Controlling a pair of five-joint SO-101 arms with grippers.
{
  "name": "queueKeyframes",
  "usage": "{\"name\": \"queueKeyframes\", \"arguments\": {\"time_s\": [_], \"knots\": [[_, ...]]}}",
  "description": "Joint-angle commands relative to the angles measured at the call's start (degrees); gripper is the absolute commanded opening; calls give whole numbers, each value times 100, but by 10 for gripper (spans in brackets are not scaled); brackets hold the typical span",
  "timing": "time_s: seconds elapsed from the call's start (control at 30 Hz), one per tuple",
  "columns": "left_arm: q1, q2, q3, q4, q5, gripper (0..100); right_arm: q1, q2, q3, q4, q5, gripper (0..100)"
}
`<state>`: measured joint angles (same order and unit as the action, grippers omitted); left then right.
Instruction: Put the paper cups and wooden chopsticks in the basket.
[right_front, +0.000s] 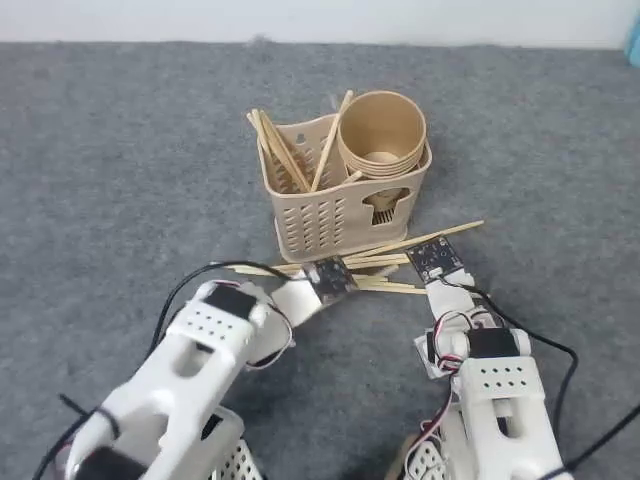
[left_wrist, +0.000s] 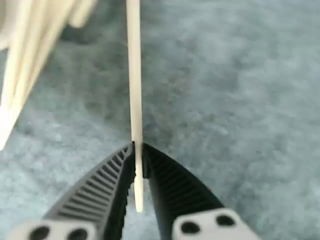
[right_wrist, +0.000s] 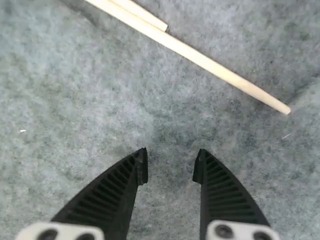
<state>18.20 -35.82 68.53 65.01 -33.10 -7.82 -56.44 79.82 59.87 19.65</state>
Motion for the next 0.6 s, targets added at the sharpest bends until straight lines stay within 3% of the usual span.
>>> {"name": "queueKeyframes", "arguments": {"time_s": [0.0, 0.13, 0.27, 0.43, 0.57], "knots": [[167, -1090, -101, 879, 9, 12, 31, -31, -35, -31, -53, 158], [123, -2119, -259, 1662, -633, 12, 31, -31, -35, -31, -53, 158], [114, -2945, -268, 1978, -747, 12, 31, -57, 26, -40, -53, 158], [176, -3613, -277, 1881, -624, 12, 31, -57, 26, -40, -53, 158], [404, -3481, -259, 1424, 44, 15, 31, -48, 26, -40, -53, 158]]}}
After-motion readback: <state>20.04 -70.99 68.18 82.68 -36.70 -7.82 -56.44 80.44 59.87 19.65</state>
